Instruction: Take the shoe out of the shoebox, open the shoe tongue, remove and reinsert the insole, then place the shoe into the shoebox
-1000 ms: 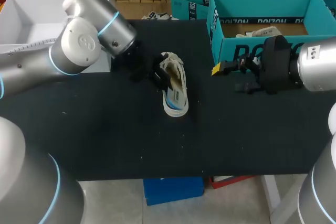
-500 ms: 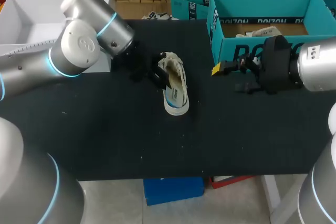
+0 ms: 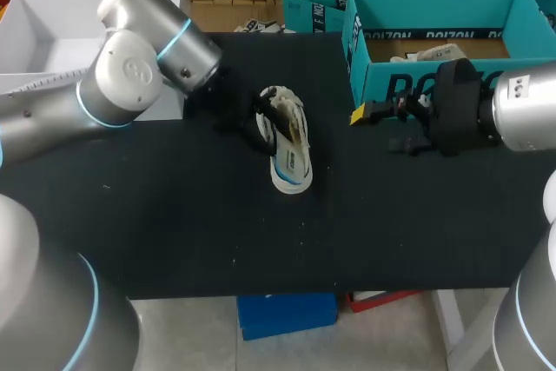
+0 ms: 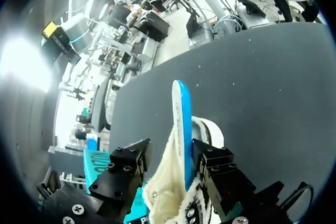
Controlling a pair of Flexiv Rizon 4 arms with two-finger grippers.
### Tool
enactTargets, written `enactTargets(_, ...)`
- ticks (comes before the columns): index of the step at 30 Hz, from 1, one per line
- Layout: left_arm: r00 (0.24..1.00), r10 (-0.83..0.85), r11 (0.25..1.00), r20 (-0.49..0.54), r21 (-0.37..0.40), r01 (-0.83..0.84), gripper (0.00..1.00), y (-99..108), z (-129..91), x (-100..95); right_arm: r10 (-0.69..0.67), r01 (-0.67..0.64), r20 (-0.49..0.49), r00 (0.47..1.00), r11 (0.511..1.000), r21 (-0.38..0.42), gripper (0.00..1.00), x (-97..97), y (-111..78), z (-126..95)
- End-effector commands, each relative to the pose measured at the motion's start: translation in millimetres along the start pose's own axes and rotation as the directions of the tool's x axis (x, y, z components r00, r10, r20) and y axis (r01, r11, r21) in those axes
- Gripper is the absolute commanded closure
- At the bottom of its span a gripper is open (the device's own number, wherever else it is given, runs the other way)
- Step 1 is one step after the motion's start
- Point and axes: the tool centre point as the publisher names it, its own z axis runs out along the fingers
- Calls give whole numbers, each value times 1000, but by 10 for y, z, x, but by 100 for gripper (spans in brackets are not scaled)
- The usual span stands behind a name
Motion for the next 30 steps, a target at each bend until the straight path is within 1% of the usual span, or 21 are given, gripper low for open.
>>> enactTargets(1,1000,4,1000,-8,1,-4,53,-109,7,19,0,0,2,1000,1000,-1,0,4,-2,7)
enactTargets(6,1000,8,999,-30,33,-7,62,-180,89,44,0,0,2,1000,1000,-1,0,4,-2,7)
enactTargets(10,999,7,999,-41,49,-5,84,-207,127,63,0,0,2,1000,1000,-1,0,4,-2,7)
enactTargets(11,999,4,999,-42,53,-2,96,-205,131,69,0,0,2,1000,1000,-1,0,4,-2,7)
enactTargets(12,999,3,998,-42,55,-1,100,-203,134,74,0,0,2,1000,1000,-1,0,4,-2,7)
enactTargets(22,999,7,999,-35,48,-5,100,-173,88,87,0,0,2,1000,1000,-1,0,4,-2,7)
enactTargets(26,1000,-4,1000,-31,30,5,100,-85,94,129,0,0,2,1000,1000,-1,0,4,-2,7)
enactTargets(30,1000,-6,1000,-29,12,6,100,-8,90,115,0,0,2,1000,1000,-1,0,4,-2,7)
